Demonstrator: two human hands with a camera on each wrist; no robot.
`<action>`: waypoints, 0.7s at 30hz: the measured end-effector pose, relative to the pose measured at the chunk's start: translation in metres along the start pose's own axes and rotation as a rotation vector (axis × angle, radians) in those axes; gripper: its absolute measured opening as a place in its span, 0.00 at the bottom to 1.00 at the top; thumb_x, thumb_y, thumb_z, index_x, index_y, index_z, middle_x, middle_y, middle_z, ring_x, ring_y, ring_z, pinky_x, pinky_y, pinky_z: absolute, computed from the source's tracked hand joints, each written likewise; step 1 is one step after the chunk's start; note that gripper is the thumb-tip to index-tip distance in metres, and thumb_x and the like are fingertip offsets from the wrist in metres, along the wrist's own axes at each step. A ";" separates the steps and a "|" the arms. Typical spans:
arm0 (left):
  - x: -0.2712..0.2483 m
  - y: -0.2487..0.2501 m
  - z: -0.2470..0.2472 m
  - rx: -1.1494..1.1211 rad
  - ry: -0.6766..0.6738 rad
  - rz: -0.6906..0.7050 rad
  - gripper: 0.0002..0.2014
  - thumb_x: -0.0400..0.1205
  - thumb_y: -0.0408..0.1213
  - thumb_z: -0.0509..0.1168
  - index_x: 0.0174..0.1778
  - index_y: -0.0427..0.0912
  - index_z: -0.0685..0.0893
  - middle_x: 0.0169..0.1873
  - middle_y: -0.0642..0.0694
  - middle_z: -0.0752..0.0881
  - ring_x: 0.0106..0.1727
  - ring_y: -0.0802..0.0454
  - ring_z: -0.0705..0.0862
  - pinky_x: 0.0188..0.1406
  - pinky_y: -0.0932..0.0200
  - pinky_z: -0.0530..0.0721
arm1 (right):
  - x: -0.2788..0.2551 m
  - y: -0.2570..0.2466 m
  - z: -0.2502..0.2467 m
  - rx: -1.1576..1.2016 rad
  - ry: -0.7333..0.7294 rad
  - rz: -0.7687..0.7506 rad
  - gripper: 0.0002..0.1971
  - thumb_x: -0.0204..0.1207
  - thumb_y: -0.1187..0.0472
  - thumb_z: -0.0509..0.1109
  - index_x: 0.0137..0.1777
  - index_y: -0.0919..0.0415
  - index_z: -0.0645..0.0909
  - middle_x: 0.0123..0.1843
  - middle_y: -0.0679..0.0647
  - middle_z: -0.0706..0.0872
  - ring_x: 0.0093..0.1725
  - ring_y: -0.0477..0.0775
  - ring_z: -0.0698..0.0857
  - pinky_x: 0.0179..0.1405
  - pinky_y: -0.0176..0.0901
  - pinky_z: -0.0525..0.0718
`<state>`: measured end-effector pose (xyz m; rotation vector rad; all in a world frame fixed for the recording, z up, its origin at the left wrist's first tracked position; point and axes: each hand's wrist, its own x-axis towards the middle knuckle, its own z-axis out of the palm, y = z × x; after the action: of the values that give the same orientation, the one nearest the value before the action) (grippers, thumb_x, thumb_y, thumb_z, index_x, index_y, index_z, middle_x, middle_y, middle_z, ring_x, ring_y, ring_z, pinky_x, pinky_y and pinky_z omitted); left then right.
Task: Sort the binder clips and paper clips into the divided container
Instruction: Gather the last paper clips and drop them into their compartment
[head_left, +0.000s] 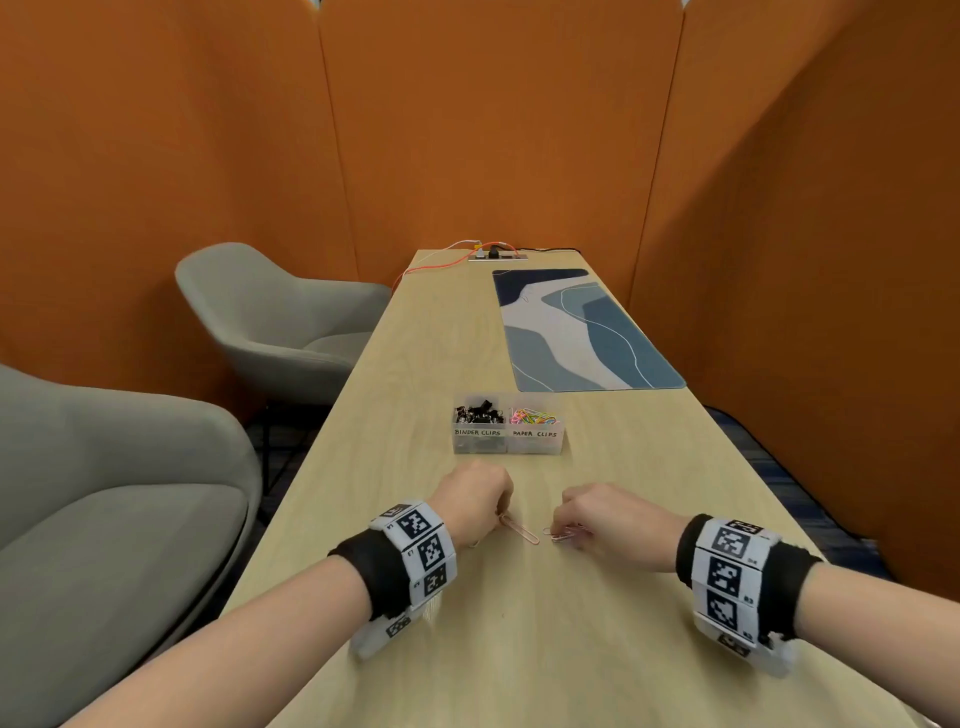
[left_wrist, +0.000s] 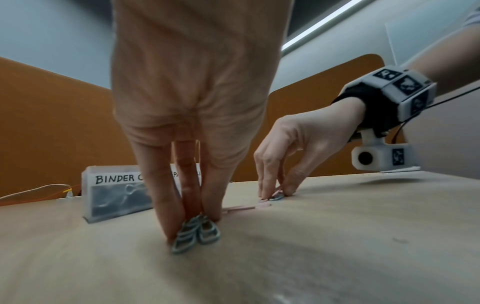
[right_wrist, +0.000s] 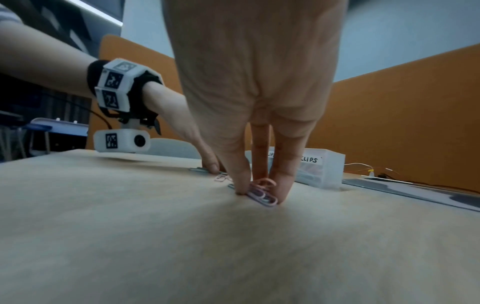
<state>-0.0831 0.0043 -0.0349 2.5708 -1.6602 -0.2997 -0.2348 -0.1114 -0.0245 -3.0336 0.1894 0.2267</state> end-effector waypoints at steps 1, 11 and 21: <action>0.001 -0.001 0.000 0.000 -0.002 0.004 0.11 0.76 0.26 0.63 0.49 0.41 0.87 0.51 0.41 0.88 0.54 0.40 0.85 0.49 0.54 0.82 | 0.001 -0.002 -0.001 -0.019 -0.006 0.003 0.13 0.79 0.65 0.60 0.58 0.60 0.82 0.53 0.59 0.82 0.52 0.61 0.80 0.43 0.41 0.67; 0.008 0.001 0.000 0.041 -0.032 0.038 0.10 0.74 0.26 0.61 0.47 0.38 0.85 0.51 0.39 0.87 0.55 0.39 0.85 0.47 0.53 0.81 | 0.019 -0.010 -0.001 -0.133 -0.087 0.064 0.10 0.78 0.71 0.56 0.58 0.68 0.72 0.58 0.67 0.77 0.52 0.66 0.78 0.42 0.46 0.64; 0.015 -0.009 -0.010 -0.018 -0.083 0.036 0.15 0.75 0.23 0.59 0.52 0.36 0.86 0.53 0.37 0.87 0.57 0.39 0.85 0.51 0.54 0.83 | 0.049 0.013 -0.010 0.076 -0.010 0.163 0.05 0.74 0.65 0.64 0.43 0.58 0.70 0.50 0.62 0.83 0.44 0.57 0.75 0.41 0.42 0.69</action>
<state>-0.0673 -0.0062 -0.0285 2.5451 -1.7205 -0.4227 -0.1875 -0.1306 -0.0234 -2.9420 0.4351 0.2410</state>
